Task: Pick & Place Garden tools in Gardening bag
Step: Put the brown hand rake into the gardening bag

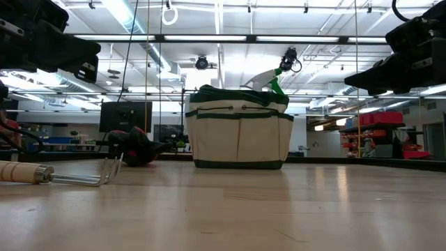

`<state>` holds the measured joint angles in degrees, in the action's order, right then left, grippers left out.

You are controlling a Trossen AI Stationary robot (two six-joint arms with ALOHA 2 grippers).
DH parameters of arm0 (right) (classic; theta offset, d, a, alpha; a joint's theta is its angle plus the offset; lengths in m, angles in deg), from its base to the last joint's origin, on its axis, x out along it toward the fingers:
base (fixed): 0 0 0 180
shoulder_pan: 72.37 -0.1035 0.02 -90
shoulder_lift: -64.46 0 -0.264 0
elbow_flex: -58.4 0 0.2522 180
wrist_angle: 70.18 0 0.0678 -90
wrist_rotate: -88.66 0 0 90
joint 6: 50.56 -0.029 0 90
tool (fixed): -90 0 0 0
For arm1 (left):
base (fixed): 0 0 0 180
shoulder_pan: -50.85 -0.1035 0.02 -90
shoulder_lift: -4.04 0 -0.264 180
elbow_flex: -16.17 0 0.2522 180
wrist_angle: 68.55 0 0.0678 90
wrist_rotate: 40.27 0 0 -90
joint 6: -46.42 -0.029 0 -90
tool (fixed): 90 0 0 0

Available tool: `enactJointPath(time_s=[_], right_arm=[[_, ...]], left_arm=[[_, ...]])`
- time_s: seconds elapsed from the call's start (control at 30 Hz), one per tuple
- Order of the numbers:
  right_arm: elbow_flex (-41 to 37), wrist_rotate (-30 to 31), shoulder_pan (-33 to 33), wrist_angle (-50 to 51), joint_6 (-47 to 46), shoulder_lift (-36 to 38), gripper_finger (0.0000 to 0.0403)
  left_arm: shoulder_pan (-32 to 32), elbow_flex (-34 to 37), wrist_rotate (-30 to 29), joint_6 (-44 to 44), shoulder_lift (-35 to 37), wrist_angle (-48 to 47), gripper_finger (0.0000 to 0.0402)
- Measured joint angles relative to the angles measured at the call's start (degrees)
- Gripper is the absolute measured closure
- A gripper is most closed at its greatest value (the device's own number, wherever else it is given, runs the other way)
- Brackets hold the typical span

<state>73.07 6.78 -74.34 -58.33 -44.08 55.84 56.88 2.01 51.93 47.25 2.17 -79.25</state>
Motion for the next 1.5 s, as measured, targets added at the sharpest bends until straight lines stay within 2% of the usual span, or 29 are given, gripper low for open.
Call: enactJointPath(time_s=[0.9, 1.1, 1.5], right_arm=[[0.0, 0.0, 0.0, 0.0, 0.0, 0.0, 0.0387], [0.0, 0.0, 0.0, 0.0, 0.0, 0.0, 0.0387], [0.0, 0.0, 0.0, 0.0, 0.0, 0.0, 0.0387]], left_arm=[[0.0, -0.1, 0.1, 7.0, 0.0, 6.2, 0.0381], [-0.1, -3.4, -1.3, 10.5, -0.4, 4.1, 0.0392], [-0.1, -12.5, -4.7, 10.1, -0.4, -6.8, 0.0397]])
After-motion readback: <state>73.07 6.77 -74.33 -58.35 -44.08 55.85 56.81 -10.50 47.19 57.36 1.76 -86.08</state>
